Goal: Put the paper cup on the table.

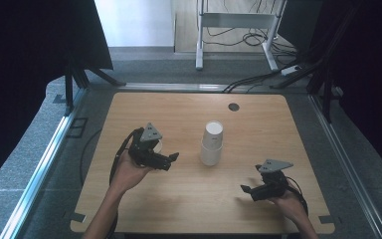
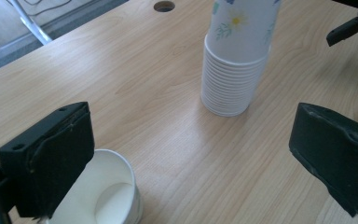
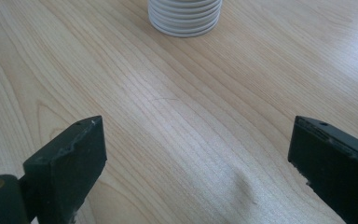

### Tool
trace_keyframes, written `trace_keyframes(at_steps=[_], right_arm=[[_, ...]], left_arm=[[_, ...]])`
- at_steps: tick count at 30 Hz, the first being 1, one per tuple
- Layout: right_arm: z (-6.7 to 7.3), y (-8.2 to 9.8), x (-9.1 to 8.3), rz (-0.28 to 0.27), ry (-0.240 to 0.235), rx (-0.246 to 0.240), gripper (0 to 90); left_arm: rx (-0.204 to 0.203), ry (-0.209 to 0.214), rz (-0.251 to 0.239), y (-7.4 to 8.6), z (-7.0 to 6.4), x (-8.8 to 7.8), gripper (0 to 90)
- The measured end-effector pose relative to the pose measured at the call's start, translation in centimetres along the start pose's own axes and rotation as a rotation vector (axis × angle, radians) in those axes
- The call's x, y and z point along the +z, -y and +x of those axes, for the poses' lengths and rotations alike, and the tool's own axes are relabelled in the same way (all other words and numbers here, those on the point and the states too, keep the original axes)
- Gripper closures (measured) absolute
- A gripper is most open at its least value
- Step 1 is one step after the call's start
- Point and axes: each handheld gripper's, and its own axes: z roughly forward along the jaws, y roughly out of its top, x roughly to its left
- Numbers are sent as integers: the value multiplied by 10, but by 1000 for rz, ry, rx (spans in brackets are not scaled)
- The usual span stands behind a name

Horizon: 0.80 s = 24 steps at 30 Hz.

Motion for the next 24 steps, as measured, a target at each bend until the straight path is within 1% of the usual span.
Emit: trace_keyframes(at_steps=[5, 9, 12, 17, 22, 24], right_arm=[[0, 1, 0, 2, 1, 8, 17], [1, 1, 0, 3, 2, 6, 1], [1, 1, 0, 6, -1, 5, 0], [2, 2, 1, 7, 0, 1, 0], [4, 2, 1, 10, 0, -5, 0], [4, 2, 1, 11, 0, -6, 0]], left_arm=[[8, 2, -15, 8, -9, 2, 0], [21, 2, -24, 15, -14, 4, 0], [17, -2, -40, 20, -17, 4, 0], [6, 11, -60, 28, -21, 6, 0], [26, -2, -59, 37, -29, 10, 0], [31, 0, -59, 40, -32, 12, 0]])
